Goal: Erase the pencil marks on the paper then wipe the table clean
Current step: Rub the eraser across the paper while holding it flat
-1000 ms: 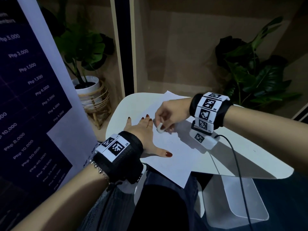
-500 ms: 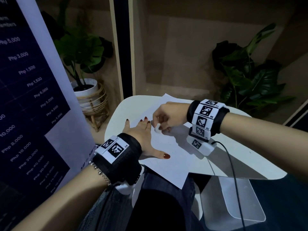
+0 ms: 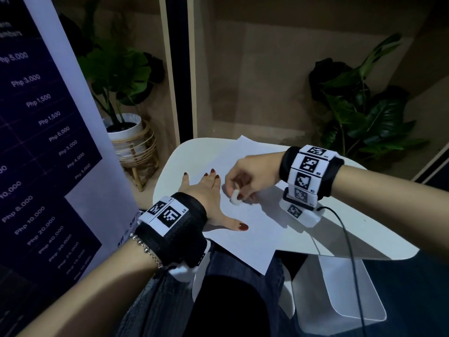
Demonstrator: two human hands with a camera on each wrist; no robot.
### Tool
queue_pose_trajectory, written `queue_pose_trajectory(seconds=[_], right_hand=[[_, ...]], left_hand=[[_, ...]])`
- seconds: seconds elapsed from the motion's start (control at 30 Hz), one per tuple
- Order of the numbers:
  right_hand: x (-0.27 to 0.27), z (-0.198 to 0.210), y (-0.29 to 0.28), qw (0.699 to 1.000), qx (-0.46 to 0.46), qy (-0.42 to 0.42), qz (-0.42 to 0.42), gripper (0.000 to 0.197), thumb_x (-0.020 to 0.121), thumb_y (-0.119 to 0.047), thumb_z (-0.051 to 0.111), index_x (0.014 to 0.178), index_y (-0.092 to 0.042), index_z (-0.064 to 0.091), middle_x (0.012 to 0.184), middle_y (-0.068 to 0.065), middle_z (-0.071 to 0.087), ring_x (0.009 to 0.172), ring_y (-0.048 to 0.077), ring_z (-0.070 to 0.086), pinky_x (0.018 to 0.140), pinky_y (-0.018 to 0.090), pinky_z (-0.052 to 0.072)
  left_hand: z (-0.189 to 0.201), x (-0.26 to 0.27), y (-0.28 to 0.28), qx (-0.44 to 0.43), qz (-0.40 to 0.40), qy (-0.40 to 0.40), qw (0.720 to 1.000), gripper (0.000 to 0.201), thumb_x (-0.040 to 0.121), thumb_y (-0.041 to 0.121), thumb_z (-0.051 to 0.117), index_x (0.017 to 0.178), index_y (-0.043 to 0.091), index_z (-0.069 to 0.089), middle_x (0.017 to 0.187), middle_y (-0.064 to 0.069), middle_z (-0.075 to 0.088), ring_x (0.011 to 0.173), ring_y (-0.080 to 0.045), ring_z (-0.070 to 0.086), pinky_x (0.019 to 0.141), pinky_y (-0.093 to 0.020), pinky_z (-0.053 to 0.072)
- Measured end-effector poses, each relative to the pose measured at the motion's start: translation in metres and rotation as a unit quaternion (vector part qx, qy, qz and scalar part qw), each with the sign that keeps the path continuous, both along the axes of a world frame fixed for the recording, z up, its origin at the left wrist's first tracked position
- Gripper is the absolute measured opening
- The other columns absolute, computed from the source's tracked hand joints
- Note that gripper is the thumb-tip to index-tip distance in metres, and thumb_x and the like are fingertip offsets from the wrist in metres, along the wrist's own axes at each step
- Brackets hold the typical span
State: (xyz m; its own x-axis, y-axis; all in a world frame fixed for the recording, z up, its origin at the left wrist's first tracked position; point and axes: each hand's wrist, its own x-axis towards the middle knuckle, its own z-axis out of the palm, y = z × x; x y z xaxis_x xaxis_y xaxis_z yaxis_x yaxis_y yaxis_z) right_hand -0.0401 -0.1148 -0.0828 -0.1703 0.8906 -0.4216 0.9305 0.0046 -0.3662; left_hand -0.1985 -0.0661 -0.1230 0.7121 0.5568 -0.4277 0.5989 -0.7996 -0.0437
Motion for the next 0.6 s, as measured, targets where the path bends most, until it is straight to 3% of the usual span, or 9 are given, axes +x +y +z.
queue_pose_trajectory(seconds=[0.1, 0.27, 0.43, 0.53, 0.6], right_hand=[[-0.003, 0.004, -0.013, 0.994, -0.092, 0.053, 0.027, 0.008, 0.090, -0.006, 0.069, 0.093, -0.014, 0.069, 0.073, 0.006, 0.072, 0.062, 0.012, 0.065, 0.069, 0.018, 0.052], [-0.004, -0.004, -0.015, 0.996, 0.076, -0.048, 0.000, 0.010, 0.089, -0.019, 0.070, 0.099, -0.022, 0.068, 0.072, -0.012, 0.065, 0.064, 0.000, 0.056, 0.074, 0.021, 0.047], [-0.003, 0.000, -0.036, 0.998, -0.037, 0.038, 0.032, 0.012, 0.090, -0.012, 0.069, 0.096, -0.023, 0.070, 0.078, 0.002, 0.073, 0.064, 0.005, 0.064, 0.070, 0.014, 0.049], [-0.004, -0.006, -0.031, 0.996, 0.078, -0.029, 0.014, 0.012, 0.090, -0.016, 0.069, 0.096, -0.026, 0.067, 0.071, -0.013, 0.063, 0.062, -0.006, 0.055, 0.064, 0.007, 0.040], [-0.006, -0.007, -0.034, 0.995, 0.092, -0.032, 0.005, 0.012, 0.090, -0.017, 0.069, 0.097, -0.026, 0.067, 0.070, -0.014, 0.060, 0.061, -0.006, 0.054, 0.063, 0.007, 0.038]], left_hand=[[-0.001, 0.001, 0.000, 0.002, 0.001, 0.008, 1.000, 0.136, 0.063, 0.096, 0.038, 0.155, 0.011, -0.014, 0.163, -0.002, -0.016, 0.151, -0.015, -0.004, 0.119, -0.057, -0.008], [-0.001, 0.001, 0.000, 0.000, 0.004, 0.003, 1.000, 0.136, 0.062, 0.096, 0.039, 0.155, 0.012, -0.014, 0.163, -0.003, -0.016, 0.151, -0.015, -0.006, 0.118, -0.056, -0.010], [-0.001, 0.000, -0.002, -0.002, 0.007, 0.001, 1.000, 0.141, 0.058, 0.097, 0.042, 0.155, 0.011, -0.013, 0.163, -0.003, -0.016, 0.151, -0.015, -0.007, 0.119, -0.056, -0.008], [-0.001, 0.000, -0.001, -0.006, 0.008, -0.003, 1.000, 0.142, 0.058, 0.097, 0.043, 0.155, 0.011, -0.014, 0.163, -0.003, -0.017, 0.151, -0.016, -0.007, 0.119, -0.056, -0.008], [-0.001, 0.000, -0.001, -0.006, 0.007, -0.001, 1.000, 0.141, 0.058, 0.097, 0.043, 0.155, 0.011, -0.015, 0.163, -0.003, -0.017, 0.151, -0.016, -0.008, 0.119, -0.056, -0.008]])
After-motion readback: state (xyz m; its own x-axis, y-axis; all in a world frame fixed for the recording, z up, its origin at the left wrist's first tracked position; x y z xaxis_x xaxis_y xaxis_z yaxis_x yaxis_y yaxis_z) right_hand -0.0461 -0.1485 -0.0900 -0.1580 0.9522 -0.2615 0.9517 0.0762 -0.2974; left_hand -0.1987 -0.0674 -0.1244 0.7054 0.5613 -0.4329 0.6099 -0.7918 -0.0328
